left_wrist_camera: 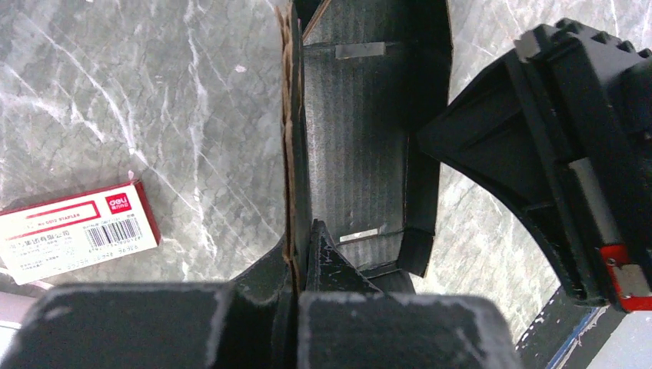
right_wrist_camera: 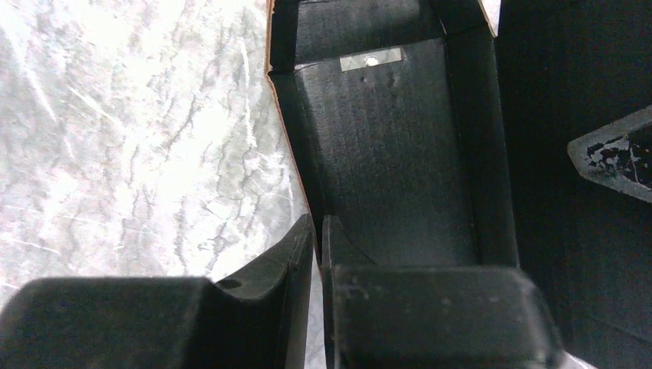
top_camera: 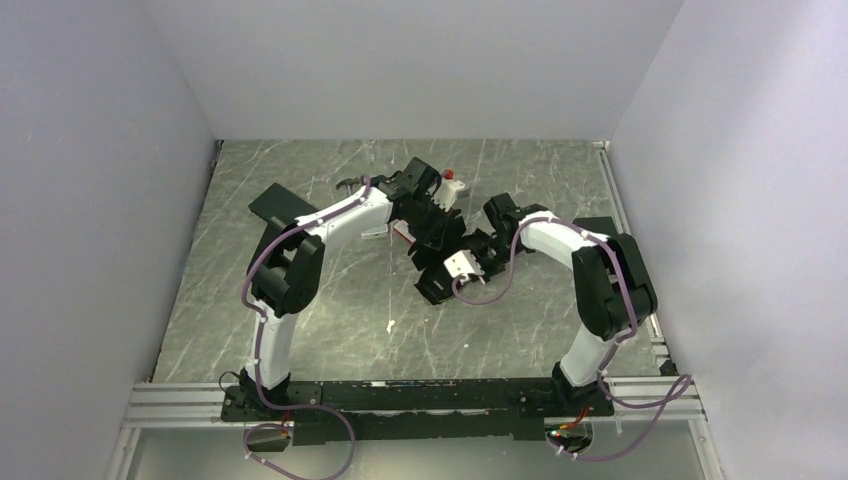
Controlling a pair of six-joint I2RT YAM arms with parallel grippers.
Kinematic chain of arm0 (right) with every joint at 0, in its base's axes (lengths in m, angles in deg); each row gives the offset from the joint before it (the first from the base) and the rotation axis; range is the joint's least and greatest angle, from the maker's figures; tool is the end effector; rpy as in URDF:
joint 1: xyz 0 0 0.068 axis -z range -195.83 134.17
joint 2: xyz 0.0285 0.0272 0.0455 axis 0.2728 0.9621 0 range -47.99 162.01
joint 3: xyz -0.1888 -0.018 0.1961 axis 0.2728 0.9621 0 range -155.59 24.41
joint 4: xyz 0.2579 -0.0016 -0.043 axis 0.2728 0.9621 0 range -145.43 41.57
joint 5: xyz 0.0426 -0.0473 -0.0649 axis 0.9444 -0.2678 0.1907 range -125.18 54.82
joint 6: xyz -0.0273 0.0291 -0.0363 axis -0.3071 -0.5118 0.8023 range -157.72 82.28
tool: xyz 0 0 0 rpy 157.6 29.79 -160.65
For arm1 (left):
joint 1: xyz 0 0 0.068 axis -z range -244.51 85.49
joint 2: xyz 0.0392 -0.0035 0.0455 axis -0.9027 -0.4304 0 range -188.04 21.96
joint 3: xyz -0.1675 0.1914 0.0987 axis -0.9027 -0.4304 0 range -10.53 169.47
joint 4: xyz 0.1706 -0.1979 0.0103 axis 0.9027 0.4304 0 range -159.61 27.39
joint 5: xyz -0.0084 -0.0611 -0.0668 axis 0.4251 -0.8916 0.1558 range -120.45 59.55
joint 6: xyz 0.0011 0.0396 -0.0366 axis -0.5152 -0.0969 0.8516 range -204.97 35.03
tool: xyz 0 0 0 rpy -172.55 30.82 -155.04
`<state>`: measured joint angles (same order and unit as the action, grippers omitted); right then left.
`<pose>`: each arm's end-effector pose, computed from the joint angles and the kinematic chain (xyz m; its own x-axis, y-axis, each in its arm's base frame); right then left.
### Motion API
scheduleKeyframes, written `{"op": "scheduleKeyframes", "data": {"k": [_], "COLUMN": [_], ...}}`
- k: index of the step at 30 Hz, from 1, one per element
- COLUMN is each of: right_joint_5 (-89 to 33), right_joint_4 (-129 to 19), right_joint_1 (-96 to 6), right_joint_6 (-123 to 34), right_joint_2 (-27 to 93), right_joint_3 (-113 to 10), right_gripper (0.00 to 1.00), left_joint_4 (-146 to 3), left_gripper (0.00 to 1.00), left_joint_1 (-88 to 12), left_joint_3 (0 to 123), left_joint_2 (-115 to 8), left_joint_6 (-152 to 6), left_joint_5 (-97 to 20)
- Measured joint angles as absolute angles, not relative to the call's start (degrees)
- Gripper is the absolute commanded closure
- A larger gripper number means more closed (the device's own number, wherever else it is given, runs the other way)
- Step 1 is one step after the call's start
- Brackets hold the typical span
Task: Fold the paper box
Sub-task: Fold the paper box at the center of the board.
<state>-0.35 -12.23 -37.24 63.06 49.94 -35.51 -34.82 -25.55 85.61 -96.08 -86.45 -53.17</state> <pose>0.2738 0.1293 0.1694 0.5462 -0.6520 -0.5259 -0.8326 -0.4913 -0.2558 0.3432 -0.2952 0.2216 -0.6304 0.5403 -0.5574 0.7615 0.5700 -0.3086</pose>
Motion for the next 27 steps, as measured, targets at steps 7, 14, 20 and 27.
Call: {"op": "scheduleKeyframes", "data": {"k": [7, 14, 20, 27], "right_joint_5": [-1.6, -2.4, -2.3, -0.2], "right_joint_4": [-3.6, -2.0, -4.2, -4.1], "right_joint_1": [-39.4, -40.6, -40.8, -40.0], "right_joint_6": [59.8, 51.9, 47.4, 45.6], "right_joint_2": [56.0, 57.8, 57.8, 57.8], "right_joint_3": [-43.6, -46.0, -44.7, -44.8], "right_gripper": [0.95, 0.84, 0.80, 0.94], "left_joint_4": [-34.5, -34.1, -34.2, -34.2], "left_gripper": [1.00, 1.00, 1.00, 1.00], "left_joint_1": [-25.6, -25.6, -25.9, -26.1], "left_joint_3": [85.6, 85.6, 85.6, 85.5], "left_joint_2": [-96.1, -96.1, -96.1, -96.1], "left_joint_6": [-87.7, -88.2, -88.4, -88.4], "left_joint_5": [-55.7, -57.1, -57.8, -58.2]}}
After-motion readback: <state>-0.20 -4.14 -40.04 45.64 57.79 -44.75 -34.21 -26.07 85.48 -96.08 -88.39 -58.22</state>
